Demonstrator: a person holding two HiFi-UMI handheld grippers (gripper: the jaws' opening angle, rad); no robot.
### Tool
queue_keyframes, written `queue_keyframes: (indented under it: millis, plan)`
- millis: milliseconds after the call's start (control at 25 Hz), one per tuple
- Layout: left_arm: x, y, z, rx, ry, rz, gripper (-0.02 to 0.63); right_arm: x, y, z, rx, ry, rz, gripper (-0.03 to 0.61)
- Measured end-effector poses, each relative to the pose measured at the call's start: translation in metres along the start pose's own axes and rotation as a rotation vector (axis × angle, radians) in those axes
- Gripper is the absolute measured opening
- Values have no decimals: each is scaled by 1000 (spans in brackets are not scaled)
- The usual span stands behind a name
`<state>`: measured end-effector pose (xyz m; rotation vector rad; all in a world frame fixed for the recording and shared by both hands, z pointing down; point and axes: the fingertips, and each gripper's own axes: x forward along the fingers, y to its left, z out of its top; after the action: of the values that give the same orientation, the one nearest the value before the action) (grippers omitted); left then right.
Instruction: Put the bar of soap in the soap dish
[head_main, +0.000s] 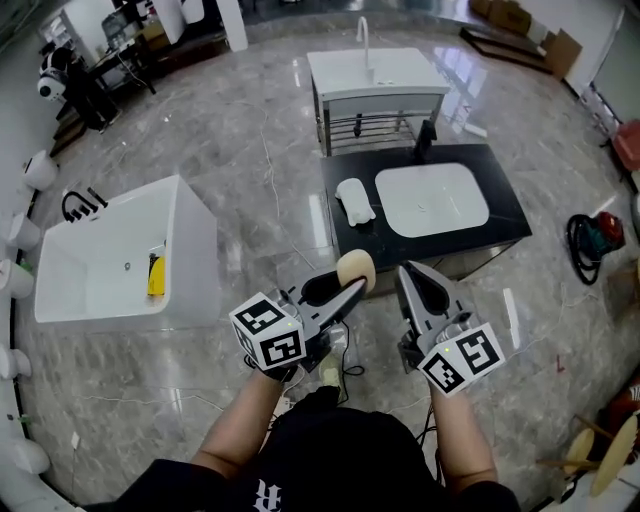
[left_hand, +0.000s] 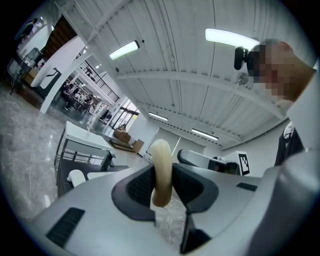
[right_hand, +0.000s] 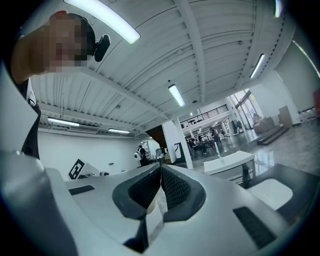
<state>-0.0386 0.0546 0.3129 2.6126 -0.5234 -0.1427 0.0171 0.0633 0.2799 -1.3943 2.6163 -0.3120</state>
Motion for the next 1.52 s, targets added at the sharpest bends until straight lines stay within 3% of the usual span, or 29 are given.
queue_keyframes:
  millis: [360,640,1200,1520]
  plan:
    - [17,71,17,-50,14,-33,104,57,-28,3,-13,-5,-47,8]
    - [39,120,15,-80,41,8,104,91,-61,3,-3,-9,-31,8]
    - [140,244,-7,-127,85,136,104,188,-194,-4,33,67,120,8]
    - [167,304,-39,-184,122,178,104,227,-234,-45,73,141,167,8]
